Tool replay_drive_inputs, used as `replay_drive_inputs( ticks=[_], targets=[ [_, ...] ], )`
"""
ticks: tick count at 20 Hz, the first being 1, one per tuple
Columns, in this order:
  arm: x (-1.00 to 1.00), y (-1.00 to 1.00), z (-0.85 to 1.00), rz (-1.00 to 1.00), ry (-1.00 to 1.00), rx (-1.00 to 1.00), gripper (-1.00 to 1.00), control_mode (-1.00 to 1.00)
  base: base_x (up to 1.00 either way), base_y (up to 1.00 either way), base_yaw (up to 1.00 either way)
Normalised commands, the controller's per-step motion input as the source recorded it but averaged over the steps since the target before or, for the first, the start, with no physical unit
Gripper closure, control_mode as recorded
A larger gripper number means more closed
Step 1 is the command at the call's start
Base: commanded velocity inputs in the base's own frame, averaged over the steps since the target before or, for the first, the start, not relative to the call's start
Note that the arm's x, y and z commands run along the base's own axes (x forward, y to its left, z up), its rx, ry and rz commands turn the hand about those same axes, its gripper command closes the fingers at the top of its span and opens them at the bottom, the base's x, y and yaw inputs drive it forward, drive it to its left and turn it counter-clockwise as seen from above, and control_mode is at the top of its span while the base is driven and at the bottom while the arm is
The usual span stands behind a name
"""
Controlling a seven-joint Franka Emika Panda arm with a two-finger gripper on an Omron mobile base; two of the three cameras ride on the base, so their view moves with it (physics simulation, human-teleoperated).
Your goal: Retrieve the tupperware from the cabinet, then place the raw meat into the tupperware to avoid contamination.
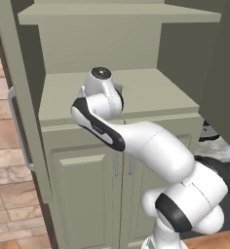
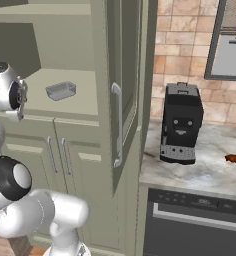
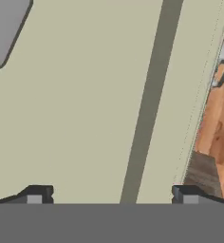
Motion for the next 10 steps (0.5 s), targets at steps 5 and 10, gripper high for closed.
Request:
replay_drive_inputs(
  ticks=[5, 10],
  targets=[
    [0.38, -0.41, 0.00, -0.26, 0.02, -0.13, -1.00, -1.00, 0.00, 0.00, 0.00],
    [0.38, -0.44, 0.01, -0.24, 0.02, -0.13, -1.00, -1.00, 0.00, 0.00, 0.00]
  ],
)
